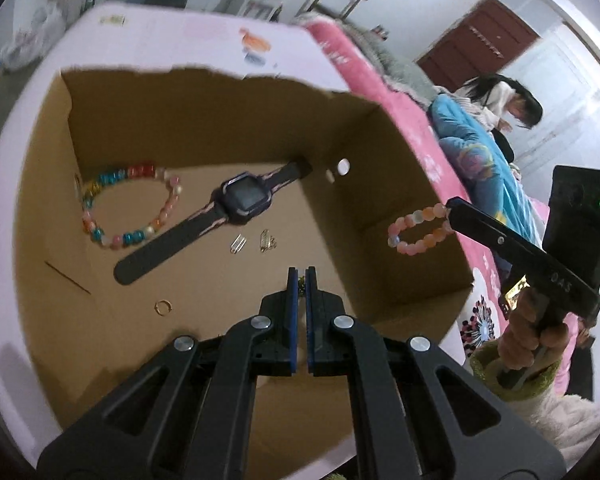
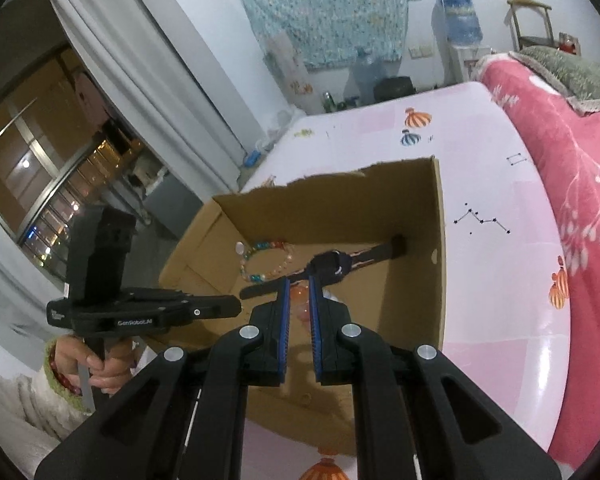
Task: Organize jewelry
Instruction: 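Lower the bracelet and charm into the box and open both grippers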
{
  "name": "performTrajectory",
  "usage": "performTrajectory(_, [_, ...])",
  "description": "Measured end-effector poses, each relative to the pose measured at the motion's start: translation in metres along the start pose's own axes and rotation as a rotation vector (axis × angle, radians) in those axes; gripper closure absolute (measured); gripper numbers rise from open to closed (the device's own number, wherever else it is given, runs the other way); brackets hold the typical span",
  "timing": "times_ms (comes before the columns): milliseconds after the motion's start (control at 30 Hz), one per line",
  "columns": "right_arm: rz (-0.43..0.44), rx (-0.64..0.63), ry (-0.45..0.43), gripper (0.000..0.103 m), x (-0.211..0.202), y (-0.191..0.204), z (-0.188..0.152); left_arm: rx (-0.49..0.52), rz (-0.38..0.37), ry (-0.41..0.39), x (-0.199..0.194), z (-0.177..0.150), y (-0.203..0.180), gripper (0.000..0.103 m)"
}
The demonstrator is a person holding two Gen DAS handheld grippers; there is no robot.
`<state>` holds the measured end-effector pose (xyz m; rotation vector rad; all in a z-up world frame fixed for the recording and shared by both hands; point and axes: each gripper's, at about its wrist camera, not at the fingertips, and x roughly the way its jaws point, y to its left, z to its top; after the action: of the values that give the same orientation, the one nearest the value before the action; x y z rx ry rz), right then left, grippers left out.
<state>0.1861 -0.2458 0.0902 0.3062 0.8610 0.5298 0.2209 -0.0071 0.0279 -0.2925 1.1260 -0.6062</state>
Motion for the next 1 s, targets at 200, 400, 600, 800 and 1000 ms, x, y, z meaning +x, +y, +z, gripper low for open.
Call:
performTrajectory(200, [0.014,0.016,0.04,0.093,0.007,-0.007,0.003,-0.05,-0.003,0.034,0.008,0.001,0.008,0.09])
performTrajectory(400, [0.007,0.027,0.076,0.093,0.014,-0.009,0.001,-0.059,0.008,0.016,0.003,0.003,0.011,0.08])
performTrajectory(600, [0.038,0.048,0.144,0.093,0.027,-0.004,0.002,-0.034,0.039,-0.053,-0.017,0.001,0.008,0.073])
performTrajectory(800, [-0.067,0.041,0.168,0.092,0.029,-0.003,0.003,0.012,0.08,-0.094,-0.033,-0.005,0.002,0.072])
performTrajectory(1000, [-0.116,0.063,0.097,0.087,0.0,-0.006,0.002,0.058,0.144,-0.169,-0.057,-0.016,-0.005,0.065])
